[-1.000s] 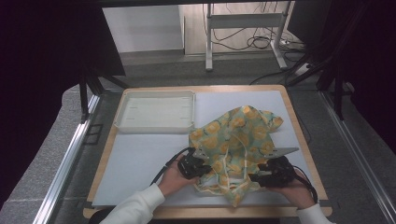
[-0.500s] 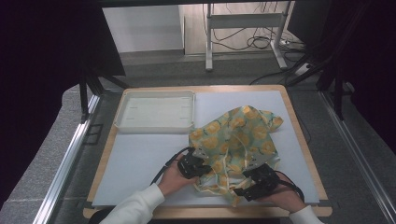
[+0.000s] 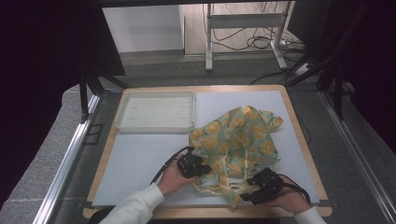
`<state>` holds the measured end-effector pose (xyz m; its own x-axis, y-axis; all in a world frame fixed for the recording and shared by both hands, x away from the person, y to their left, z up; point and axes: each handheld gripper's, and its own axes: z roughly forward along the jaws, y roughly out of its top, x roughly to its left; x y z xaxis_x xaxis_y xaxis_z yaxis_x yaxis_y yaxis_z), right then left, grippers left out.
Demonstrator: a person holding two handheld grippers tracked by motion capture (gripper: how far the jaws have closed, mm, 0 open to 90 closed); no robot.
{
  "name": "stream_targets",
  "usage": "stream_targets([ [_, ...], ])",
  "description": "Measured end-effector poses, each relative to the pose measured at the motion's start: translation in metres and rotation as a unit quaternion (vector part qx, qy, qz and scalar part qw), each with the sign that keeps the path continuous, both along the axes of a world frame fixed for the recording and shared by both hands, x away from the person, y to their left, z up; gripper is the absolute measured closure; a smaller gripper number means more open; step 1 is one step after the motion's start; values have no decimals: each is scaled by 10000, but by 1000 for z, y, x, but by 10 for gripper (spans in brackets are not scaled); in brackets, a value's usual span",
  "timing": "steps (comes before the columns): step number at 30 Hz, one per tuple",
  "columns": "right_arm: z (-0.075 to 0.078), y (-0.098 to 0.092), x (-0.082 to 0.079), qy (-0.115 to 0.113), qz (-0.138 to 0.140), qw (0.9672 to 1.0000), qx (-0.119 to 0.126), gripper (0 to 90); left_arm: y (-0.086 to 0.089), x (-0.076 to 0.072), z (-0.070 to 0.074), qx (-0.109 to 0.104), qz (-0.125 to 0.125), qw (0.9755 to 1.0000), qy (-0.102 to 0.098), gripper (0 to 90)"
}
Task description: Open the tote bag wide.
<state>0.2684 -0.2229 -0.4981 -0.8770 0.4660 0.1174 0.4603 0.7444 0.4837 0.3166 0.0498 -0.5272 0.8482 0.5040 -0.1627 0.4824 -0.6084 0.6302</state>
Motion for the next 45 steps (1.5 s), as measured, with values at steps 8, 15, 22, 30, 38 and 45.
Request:
stream_targets([
  [8, 0, -3, 3, 15, -77, 9999, -113, 850, 1, 1, 0, 10, -27, 10000, 36, 890],
  [15, 9, -6, 3, -38, -117, 9999, 52, 893, 3, 1, 1, -8, -25, 10000, 69, 889],
  [22, 21, -11, 5, -203, -320, 9983, 442, 895, 10, 2, 7, -196, 59, 9998, 13, 889],
  [30, 38, -17, 12, -498, -539, 9949, 686, 895, 19, 1, 22, -449, 167, 9986, -203, 891],
  [38, 50, -25, 24, -687, -711, 9916, 837, 895, 28, 2, 37, -672, 320, 9965, -368, 894],
  [45, 62, -29, 36, -897, -831, 9886, 879, 895, 35, 2, 52, -838, 364, 9942, -564, 895],
])
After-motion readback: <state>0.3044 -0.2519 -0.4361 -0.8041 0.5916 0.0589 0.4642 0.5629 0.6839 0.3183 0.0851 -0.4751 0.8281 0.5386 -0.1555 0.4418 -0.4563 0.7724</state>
